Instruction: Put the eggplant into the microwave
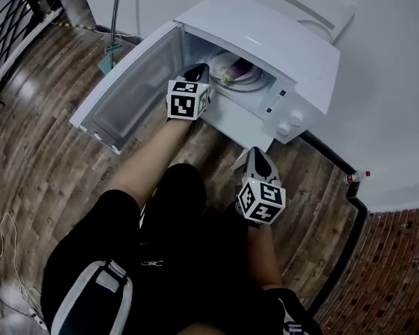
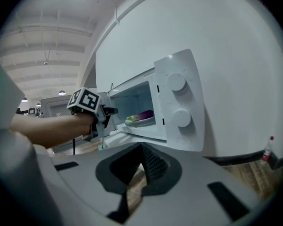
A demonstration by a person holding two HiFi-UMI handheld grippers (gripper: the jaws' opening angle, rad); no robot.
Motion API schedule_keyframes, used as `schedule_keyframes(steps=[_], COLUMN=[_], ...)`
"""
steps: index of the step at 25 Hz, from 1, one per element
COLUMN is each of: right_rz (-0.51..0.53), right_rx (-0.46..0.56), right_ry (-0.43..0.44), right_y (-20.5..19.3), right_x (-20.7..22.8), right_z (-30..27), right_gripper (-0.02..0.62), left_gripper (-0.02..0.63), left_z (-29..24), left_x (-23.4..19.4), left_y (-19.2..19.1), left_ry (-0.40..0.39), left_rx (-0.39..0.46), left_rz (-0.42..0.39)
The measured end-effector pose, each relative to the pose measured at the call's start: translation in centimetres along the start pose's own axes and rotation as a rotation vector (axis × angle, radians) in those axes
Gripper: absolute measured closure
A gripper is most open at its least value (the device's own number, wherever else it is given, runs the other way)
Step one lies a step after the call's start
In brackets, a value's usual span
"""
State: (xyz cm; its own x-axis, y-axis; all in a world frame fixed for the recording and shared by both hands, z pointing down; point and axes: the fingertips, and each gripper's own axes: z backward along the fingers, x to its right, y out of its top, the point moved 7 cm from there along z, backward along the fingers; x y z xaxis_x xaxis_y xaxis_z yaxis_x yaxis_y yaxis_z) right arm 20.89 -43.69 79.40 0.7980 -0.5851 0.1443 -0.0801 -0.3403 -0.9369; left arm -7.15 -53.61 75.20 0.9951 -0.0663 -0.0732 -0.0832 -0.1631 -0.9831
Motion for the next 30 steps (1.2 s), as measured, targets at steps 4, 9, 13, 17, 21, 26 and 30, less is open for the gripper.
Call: schedule_keyframes(steps=[4, 9, 13, 17, 21, 26, 30], right_rz=[-0.021, -0.026, -0.05, -0.07, -0.055, -0.019, -0.049], right_rx=[0.045, 0.082, 0.057, 0.013, 0.009, 0.081, 0.124], right_ry=[0.028, 0.065, 0.05, 0.041, 0.05, -0.001, 0.054], right_y=[0.9, 1.4, 3.3, 11.1, 23.6, 41.0, 48.0], right_x=[-0.7, -1.2, -1.6, -3.7, -6.6, -9.2, -10.2], right_z=[-1.8, -4.2, -5.0, -1.9, 2.8, 10.3, 14.6], right_gripper=[0.591, 0.591, 0.591, 0.591, 0.591, 0.591, 0.591], left_gripper=[0.606, 0.606, 0.606, 0.606, 0.606, 0.606, 0.606], left_z=[4.0, 6.9, 7.5, 10.7, 14.6, 19.4, 21.8], left_x=[1.8, 3.8, 5.0, 6.2, 8.6, 11.7, 13.8], left_y=[-1.6, -3.8, -2.1, 5.6, 18.3, 34.9, 41.9], left_ry=[-0.066, -0.107, -0.132, -0.148, -0.181, -0.188, -0.228], left_rx=[-0.016, -0.022, -0.056, -0.113, -0.135, -0.141, -0.136], left_rz=[-0.028, 0.003, -0.029, -0.01, 0.005, -0.014, -0.019])
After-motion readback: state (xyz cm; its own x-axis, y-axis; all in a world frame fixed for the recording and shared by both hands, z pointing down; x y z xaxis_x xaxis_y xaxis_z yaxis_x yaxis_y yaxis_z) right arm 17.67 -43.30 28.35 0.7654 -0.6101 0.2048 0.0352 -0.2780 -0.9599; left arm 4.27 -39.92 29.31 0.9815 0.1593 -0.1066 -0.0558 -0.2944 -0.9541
